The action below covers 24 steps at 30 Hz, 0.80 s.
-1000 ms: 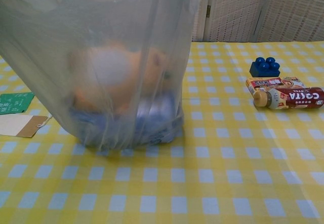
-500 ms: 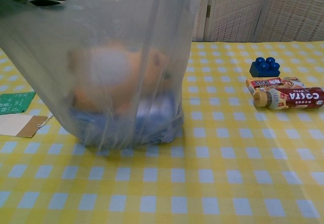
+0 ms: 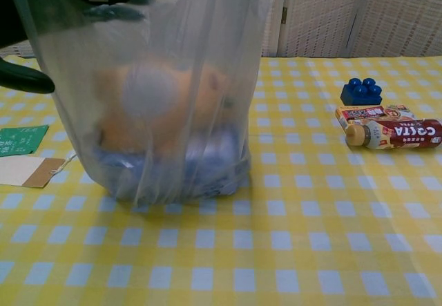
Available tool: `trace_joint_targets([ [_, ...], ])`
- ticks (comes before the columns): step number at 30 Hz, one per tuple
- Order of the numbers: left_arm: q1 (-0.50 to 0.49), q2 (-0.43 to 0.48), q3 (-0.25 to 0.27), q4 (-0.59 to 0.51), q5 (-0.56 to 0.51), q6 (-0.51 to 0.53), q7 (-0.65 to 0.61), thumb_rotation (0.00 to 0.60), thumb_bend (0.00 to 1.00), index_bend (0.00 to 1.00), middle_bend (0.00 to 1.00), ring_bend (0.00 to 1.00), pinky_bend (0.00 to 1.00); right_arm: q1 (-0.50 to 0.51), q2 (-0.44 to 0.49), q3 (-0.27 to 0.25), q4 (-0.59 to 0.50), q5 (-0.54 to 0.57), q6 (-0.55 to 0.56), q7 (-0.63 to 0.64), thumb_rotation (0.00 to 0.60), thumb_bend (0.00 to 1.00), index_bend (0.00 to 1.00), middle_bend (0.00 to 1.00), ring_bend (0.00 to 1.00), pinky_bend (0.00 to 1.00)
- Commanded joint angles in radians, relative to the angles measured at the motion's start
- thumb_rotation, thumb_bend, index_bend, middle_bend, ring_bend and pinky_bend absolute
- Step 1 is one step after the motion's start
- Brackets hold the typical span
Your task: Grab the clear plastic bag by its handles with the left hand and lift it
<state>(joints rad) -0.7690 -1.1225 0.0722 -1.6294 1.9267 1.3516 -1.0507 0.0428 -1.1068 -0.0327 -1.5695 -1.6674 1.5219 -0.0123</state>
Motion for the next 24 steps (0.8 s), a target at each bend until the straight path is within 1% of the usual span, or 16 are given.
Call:
trace_joint_targets([
  [1, -0.030, 0.004, -0.008, -0.024, -0.014, -0.025, -0.054, 0.600, 0.11, 0.16, 0.14, 0.02, 0.02, -0.001, 0.001, 0.000, 0.000, 0.000, 0.002, 0.003, 0.600, 0.05, 0.00, 0.00, 0.00, 0.00],
  [7, -0.085, 0.014, -0.025, -0.034, -0.044, -0.063, -0.165, 0.600, 0.11, 0.16, 0.14, 0.02, 0.02, -0.004, 0.002, -0.002, 0.001, -0.005, 0.010, 0.008, 0.600, 0.05, 0.00, 0.00, 0.00, 0.00],
  [12, -0.109, 0.004, -0.036, -0.035, -0.058, -0.082, -0.186, 0.600, 0.11, 0.16, 0.13, 0.02, 0.02, -0.006, 0.003, -0.002, 0.002, -0.006, 0.013, 0.010, 0.600, 0.05, 0.00, 0.00, 0.00, 0.00],
  [14, -0.124, 0.000, -0.039, -0.034, -0.066, -0.098, -0.207, 0.600, 0.11, 0.16, 0.13, 0.01, 0.02, -0.005, 0.003, -0.002, 0.002, -0.006, 0.012, 0.011, 0.600, 0.05, 0.00, 0.00, 0.00, 0.00],
  [20, -0.159, -0.022, -0.051, -0.018, -0.099, -0.153, -0.212, 0.600, 0.11, 0.16, 0.12, 0.01, 0.01, -0.008, 0.005, -0.002, 0.002, -0.007, 0.017, 0.017, 0.600, 0.05, 0.00, 0.00, 0.00, 0.00],
  [24, -0.182, -0.024, -0.058, -0.019, -0.108, -0.169, -0.253, 0.600, 0.11, 0.16, 0.12, 0.01, 0.01, -0.009, 0.007, -0.001, 0.003, -0.005, 0.020, 0.023, 0.600, 0.05, 0.00, 0.00, 0.00, 0.00],
])
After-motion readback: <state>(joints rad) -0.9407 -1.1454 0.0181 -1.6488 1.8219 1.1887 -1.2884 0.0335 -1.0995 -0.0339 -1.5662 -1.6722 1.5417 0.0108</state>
